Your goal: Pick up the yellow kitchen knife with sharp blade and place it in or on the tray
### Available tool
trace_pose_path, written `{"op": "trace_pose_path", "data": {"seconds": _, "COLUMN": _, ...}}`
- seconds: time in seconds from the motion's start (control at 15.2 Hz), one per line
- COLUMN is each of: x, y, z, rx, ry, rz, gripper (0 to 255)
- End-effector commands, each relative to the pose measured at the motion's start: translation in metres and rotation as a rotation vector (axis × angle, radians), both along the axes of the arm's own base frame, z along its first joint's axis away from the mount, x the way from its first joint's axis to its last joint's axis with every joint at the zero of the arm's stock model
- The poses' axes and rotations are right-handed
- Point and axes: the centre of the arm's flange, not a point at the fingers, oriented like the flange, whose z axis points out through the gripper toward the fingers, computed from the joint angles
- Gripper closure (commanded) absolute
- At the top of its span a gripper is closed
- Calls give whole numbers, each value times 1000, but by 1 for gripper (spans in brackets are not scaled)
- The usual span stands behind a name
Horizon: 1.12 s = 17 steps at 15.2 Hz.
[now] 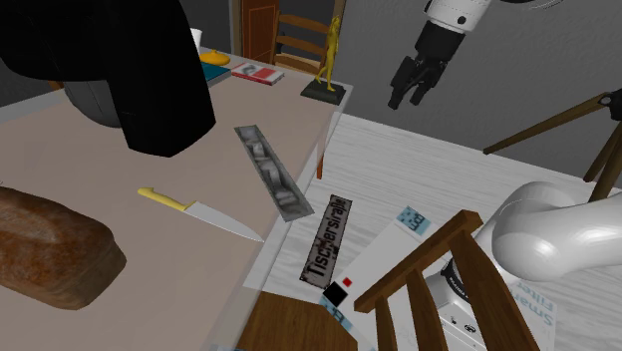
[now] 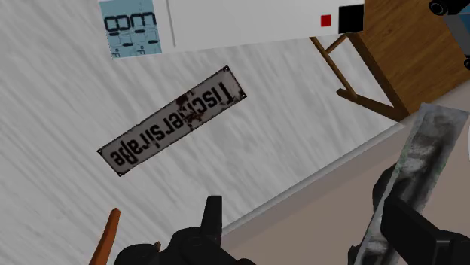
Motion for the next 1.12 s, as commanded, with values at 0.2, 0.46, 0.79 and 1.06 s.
{"op": "trace_pose_path", "data": {"seconds": 0.2, "x": 15, "y": 24, "z": -23, "rx": 10, "ry": -33, "rz": 36, "gripper": 0}}
{"op": "trace_pose_path", "data": {"seconds": 0.46, "x": 34, "y": 58, "z": -53, "rx": 22, "ry": -77, "rz": 85, "gripper": 0}}
{"op": "trace_pose_path", "data": {"seconds": 0.79, "x": 57, "y": 102, "z": -88, "rx": 38, "ry": -131, "rz": 145, "gripper": 0}}
{"op": "trace_pose_path", "data": {"seconds": 1.06, "x": 75, "y": 138, "z": -115, "rx": 51, "ry": -175, "rz": 193, "gripper": 0}}
